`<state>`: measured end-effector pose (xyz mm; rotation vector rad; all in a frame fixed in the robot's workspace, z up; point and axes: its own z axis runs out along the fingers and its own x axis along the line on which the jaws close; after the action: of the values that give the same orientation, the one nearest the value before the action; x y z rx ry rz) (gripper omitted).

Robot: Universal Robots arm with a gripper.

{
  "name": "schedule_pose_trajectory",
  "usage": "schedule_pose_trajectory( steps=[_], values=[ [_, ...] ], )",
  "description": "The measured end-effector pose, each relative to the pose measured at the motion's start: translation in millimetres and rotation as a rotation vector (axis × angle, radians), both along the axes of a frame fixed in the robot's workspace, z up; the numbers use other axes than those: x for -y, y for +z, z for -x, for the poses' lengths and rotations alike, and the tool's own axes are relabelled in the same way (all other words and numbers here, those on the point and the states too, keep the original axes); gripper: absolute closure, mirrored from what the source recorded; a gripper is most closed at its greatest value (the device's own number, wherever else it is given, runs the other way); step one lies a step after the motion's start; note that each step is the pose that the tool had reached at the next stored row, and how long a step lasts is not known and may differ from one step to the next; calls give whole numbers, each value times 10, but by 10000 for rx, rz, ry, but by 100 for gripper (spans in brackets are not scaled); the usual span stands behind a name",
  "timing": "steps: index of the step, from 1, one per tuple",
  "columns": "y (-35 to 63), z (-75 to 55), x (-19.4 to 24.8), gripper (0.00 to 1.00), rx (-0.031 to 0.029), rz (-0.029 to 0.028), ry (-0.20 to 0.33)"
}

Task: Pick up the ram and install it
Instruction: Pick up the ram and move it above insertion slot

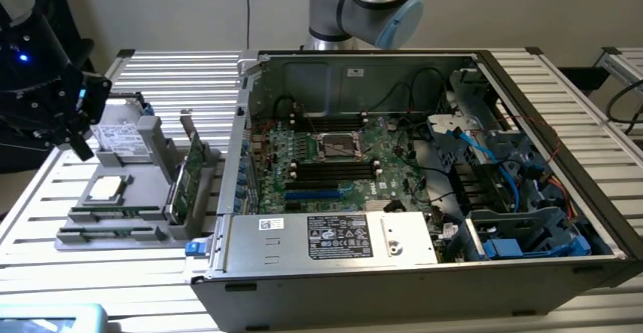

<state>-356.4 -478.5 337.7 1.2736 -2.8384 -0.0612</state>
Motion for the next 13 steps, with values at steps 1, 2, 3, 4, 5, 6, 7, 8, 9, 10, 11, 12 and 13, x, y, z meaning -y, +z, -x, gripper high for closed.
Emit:
schedule_pose_trajectory(
  steps=[1,2,3,4,5,6,7,8,9,10,11,12,13],
  values=[
    [-6,0,0,89,27,0,181],
    [-11,0,0,89,53,0,359],
    [-16,0,0,89,79,0,540],
    [-22,0,0,89,106,0,719],
    [-28,0,0,89,133,0,899],
    [-34,0,0,89,160,0,1090],
    [-39,0,0,89,187,0,1275],
    [-44,0,0,89,212,0,1451],
    [-50,0,0,89,239,0,1636],
    [-55,0,0,89,265,0,1815],
    [-60,0,0,89,292,1,1996],
    [-65,0,0,89,322,2,2180],
    [-70,0,0,89,351,1,2361]
  ],
)
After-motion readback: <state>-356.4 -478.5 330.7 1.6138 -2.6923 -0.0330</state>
